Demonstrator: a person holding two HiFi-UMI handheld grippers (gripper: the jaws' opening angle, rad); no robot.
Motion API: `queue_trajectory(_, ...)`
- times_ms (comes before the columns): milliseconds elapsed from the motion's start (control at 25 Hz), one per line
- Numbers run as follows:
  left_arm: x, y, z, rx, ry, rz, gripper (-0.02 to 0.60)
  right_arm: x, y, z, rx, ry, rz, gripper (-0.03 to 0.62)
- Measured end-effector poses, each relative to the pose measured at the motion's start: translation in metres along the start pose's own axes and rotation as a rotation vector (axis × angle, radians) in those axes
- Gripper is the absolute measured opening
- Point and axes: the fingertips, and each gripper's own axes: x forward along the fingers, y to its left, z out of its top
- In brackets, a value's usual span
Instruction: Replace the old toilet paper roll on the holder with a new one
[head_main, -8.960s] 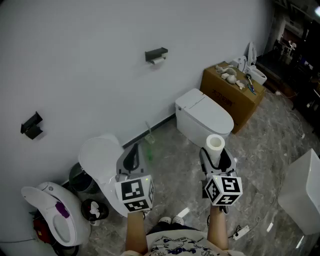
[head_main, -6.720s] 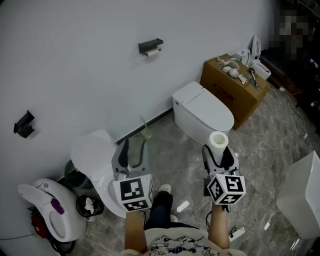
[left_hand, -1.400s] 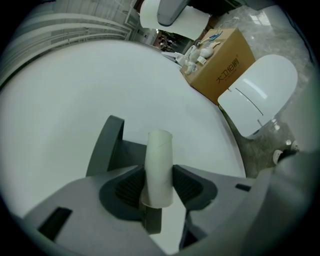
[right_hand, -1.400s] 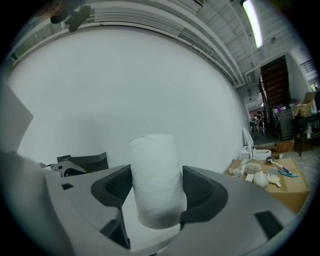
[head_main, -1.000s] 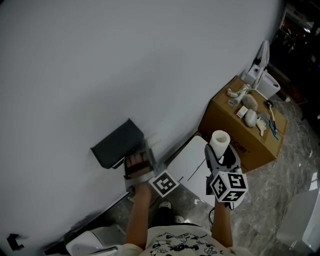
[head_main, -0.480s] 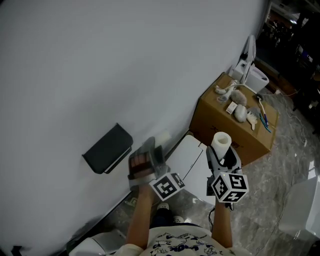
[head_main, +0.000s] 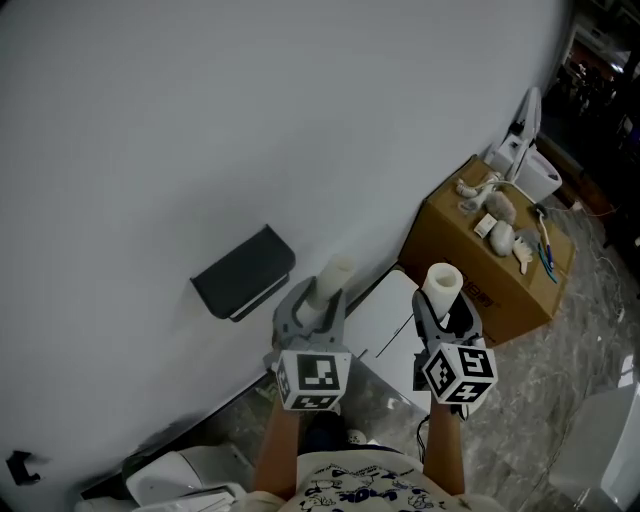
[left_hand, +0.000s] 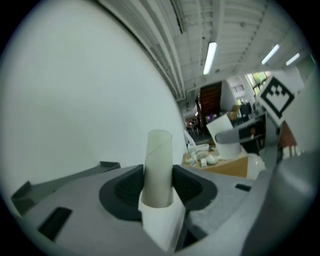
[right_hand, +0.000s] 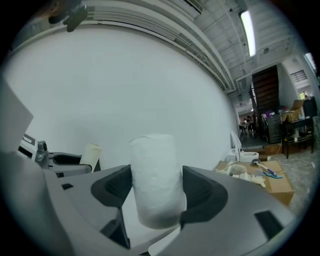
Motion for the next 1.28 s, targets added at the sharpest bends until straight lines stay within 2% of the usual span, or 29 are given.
queue_trajectory(80,-0.014,0.009,0.007,-0.099,-0.064,-0.026,0.183,0.003,0.010,-0.002,-0.004,0.004,0.028,0.318)
queue_trajectory(200,-0.039,0.024,0.013,-0.199,-0.133,-0.014,0.183,0.006,0.024,-0.005,-0.005,0.011,0.070,0.318)
queue_trajectory(520,-0.101,0.071,0.010,-0.386,-0.233,0.123,0.183,0.015,0.063,-0.010,-0.021,0.026,0.175,0.318)
queue_trajectory(920,-0.161,0.120,-0.021,-0.454,-0.220,0.298,0.183,0.025,0.108,-0.020,-0.083,0.054,0.287,0.318)
queue_trajectory(1280,-0.172,0.132,-0.030,-0.447,-0.211,0.339,0.183,0.037,0.124,-0.031,-0.189,0.094,0.314,0.318)
